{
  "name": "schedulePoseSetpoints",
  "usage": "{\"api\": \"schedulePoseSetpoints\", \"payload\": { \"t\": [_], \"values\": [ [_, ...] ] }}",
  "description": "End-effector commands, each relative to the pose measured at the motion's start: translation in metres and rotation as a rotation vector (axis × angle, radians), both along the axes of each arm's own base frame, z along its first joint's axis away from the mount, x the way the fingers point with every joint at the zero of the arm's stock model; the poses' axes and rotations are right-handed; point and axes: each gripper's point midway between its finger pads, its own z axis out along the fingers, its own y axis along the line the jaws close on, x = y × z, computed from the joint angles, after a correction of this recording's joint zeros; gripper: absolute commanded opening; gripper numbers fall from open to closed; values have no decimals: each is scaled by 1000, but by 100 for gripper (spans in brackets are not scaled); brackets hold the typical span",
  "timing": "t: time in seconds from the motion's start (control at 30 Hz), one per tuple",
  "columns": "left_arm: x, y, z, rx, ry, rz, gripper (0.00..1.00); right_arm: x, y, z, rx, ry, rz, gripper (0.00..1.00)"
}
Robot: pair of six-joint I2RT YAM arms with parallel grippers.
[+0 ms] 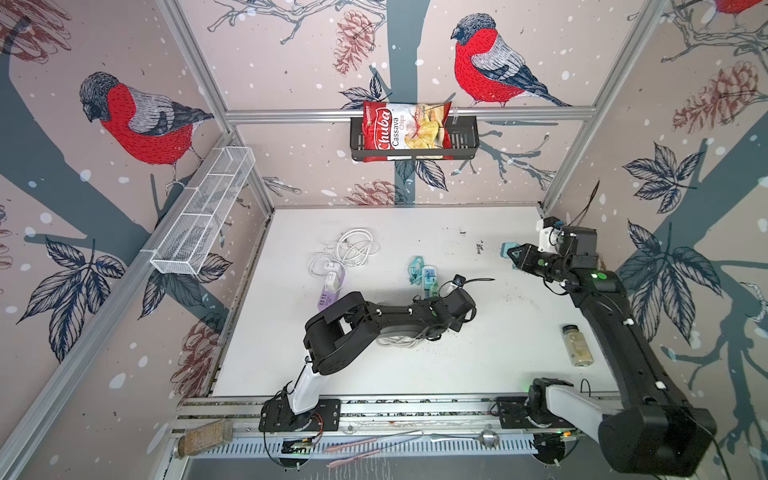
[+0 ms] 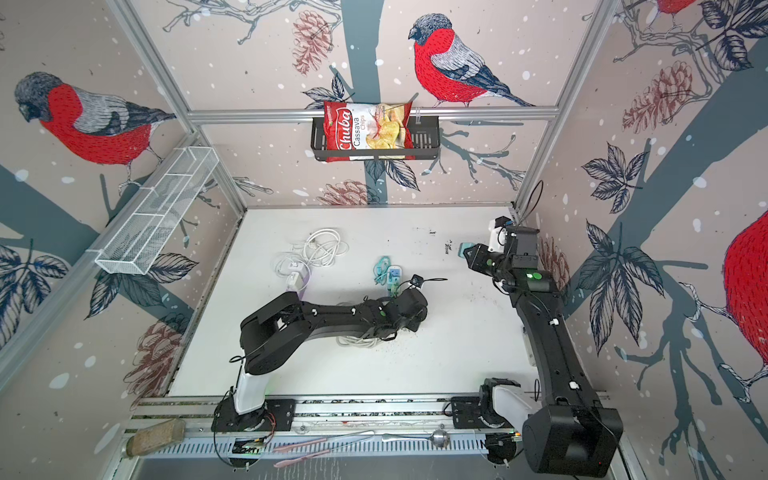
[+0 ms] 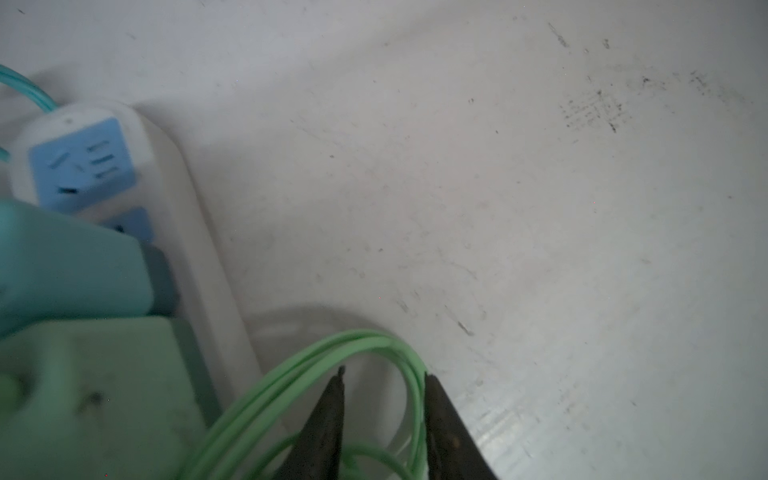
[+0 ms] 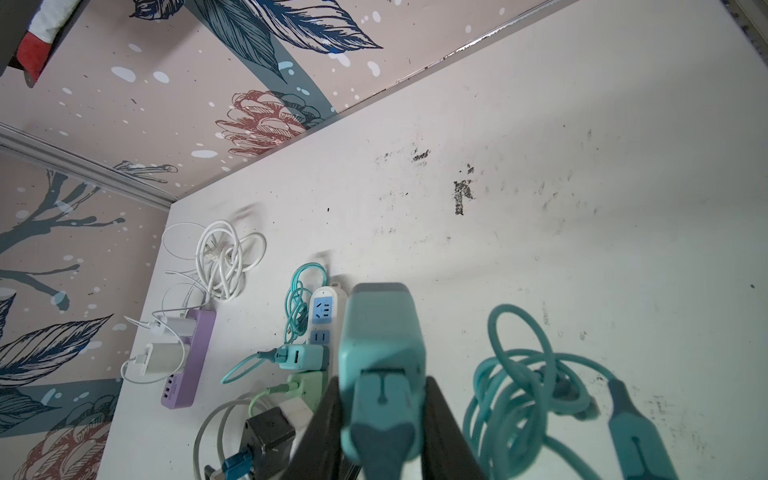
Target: Insert the plug
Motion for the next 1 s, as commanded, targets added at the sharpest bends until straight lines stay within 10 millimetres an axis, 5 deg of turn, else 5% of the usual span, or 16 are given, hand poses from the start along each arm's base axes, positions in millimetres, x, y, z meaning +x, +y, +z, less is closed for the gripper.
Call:
{"api": "schedulePoseSetpoints", "payload": {
  "t": [0.0, 0.53, 0.97],
  "values": [
    [-3, 15, -17, 52, 54, 61, 34, 6, 1, 2, -9, -21, -2, 6],
    [-18, 163, -58, 210, 133, 408, 31, 9, 48, -24, -58, 33, 91, 7],
    [-28, 216, -40, 251, 76, 534, 31, 63, 130, -75, -137, 156, 264, 5]
  ]
}}
